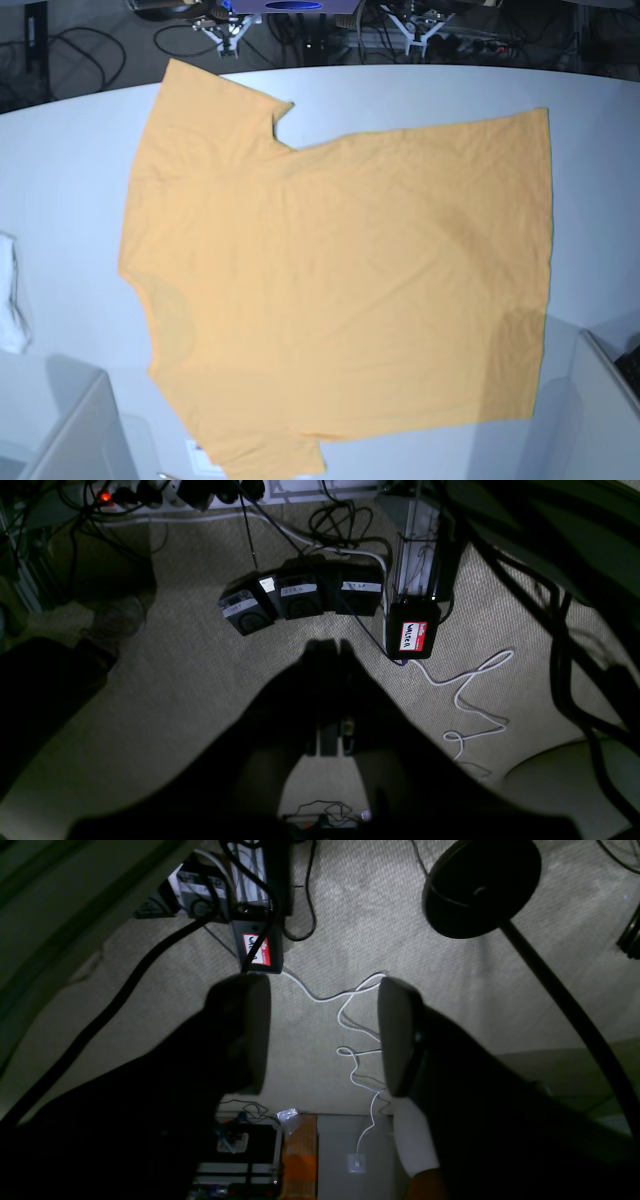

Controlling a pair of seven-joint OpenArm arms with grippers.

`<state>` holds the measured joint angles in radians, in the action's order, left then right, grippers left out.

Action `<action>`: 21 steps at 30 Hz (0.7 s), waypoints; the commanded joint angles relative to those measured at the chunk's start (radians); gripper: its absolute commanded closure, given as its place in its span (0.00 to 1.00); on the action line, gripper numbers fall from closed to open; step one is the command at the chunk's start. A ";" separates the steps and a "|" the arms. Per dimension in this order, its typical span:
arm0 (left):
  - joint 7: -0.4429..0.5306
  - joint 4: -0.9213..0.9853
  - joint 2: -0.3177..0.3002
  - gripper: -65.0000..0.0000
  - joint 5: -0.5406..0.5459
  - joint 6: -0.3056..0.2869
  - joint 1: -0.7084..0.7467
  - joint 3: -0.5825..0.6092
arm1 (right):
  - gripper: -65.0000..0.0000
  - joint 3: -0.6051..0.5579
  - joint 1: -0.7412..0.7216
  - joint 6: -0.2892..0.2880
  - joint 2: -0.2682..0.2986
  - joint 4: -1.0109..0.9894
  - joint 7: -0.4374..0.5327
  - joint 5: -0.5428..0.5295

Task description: Fold the T-shirt properly

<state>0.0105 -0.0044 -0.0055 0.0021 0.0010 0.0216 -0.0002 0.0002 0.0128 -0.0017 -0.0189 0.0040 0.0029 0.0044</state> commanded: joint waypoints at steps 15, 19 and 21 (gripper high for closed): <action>-0.013 0.001 0.003 0.50 0.005 0.006 0.011 -0.001 | 1.00 -0.002 0.023 -0.004 0.007 -0.003 -0.001 -0.001; -0.008 0.001 0.003 0.67 0.005 0.006 0.015 -0.001 | 1.00 -0.004 0.020 -0.004 0.009 -0.003 -0.002 -0.001; -0.013 0.001 0.002 0.88 0.005 0.006 0.016 -0.001 | 1.00 -0.004 0.020 -0.004 0.012 -0.003 -0.002 -0.001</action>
<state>0.0029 -0.0044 -0.0032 0.0082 0.0010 0.0338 -0.0010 -0.0002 0.0315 -0.0013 -0.0132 -0.0002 0.0029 0.0044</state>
